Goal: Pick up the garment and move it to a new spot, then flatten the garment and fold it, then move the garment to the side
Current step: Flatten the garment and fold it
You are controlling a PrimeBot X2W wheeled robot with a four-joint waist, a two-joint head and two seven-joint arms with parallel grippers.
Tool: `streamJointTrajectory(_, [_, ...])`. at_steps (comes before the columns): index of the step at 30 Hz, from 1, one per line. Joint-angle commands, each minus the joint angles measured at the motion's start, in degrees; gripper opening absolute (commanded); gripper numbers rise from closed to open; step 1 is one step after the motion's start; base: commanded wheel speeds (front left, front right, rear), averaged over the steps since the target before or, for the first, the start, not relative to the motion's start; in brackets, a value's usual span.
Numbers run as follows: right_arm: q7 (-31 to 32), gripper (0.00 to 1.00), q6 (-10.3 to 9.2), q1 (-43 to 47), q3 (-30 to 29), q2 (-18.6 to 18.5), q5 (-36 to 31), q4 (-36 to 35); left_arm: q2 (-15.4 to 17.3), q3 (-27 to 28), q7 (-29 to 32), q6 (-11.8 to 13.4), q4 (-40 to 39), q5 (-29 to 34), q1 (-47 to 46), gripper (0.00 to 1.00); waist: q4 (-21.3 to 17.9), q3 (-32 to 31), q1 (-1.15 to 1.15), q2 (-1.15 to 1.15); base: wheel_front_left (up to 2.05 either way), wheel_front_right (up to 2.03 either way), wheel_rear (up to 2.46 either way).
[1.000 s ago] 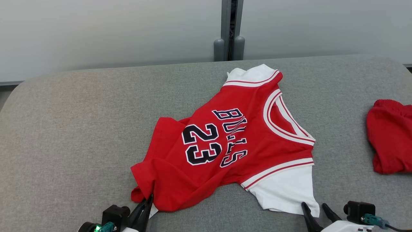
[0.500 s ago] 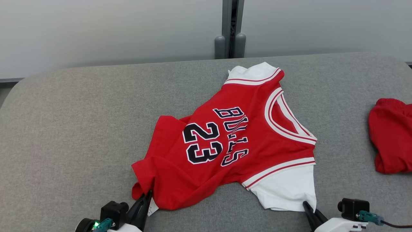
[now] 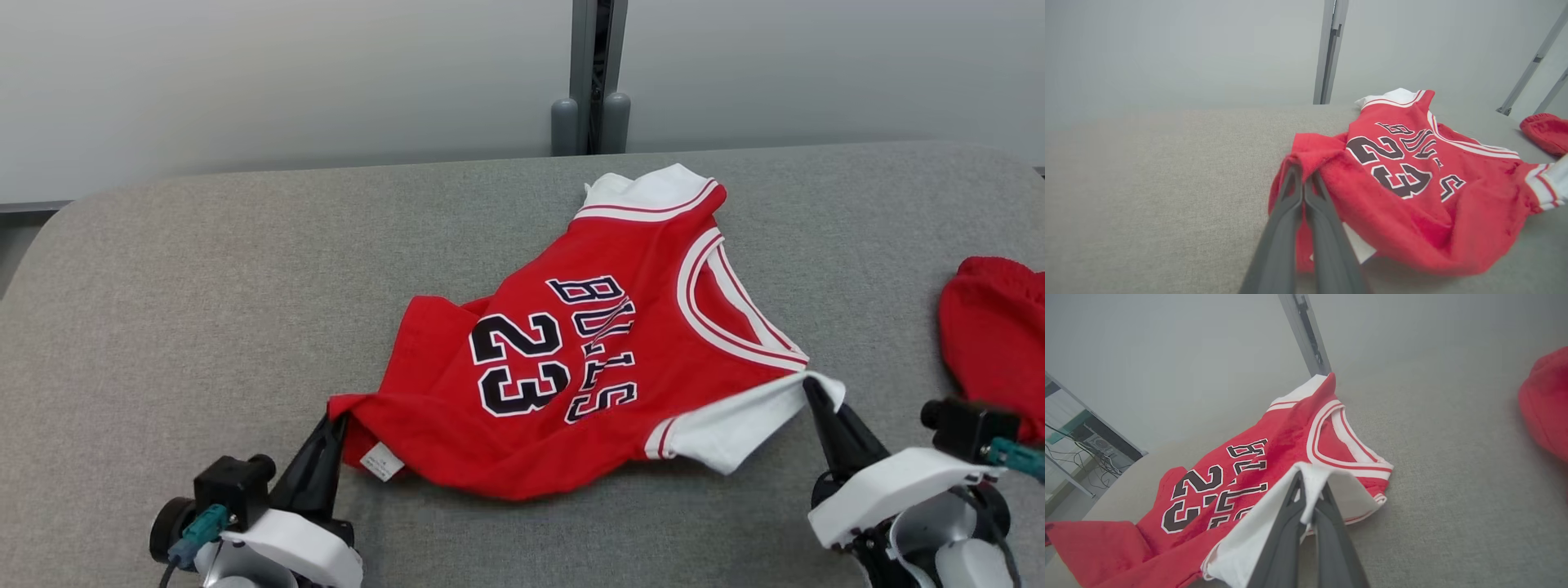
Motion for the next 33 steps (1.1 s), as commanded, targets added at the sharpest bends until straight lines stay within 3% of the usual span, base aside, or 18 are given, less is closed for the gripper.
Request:
streamJointTrajectory(1, [0.0,0.00,0.01,-1.6,-0.6,-1.0,1.5,-1.4,0.8,0.6,-0.2,-0.1,-0.7,-1.5,-1.3,0.00,0.0,-0.3,0.00,0.00,0.00,0.00,0.00])
streamJointTrajectory(16, [3.2,0.00,0.01,-16.9,0.5,-4.1,7.4,-5.2,7.4,-2.3,-0.2,-0.1,-2.0,-5.0,-10.8,0.00,-0.5,-2.2,0.00,0.00,0.00,0.00,0.00])
streamJointTrajectory(33, [3.1,0.00,0.01,-31.1,4.4,-6.0,7.8,-0.3,7.1,-0.6,0.6,1.1,-4.0,-7.1,-21.4,0.00,-2.0,-3.7,0.00,0.00,0.00,0.00,0.00])
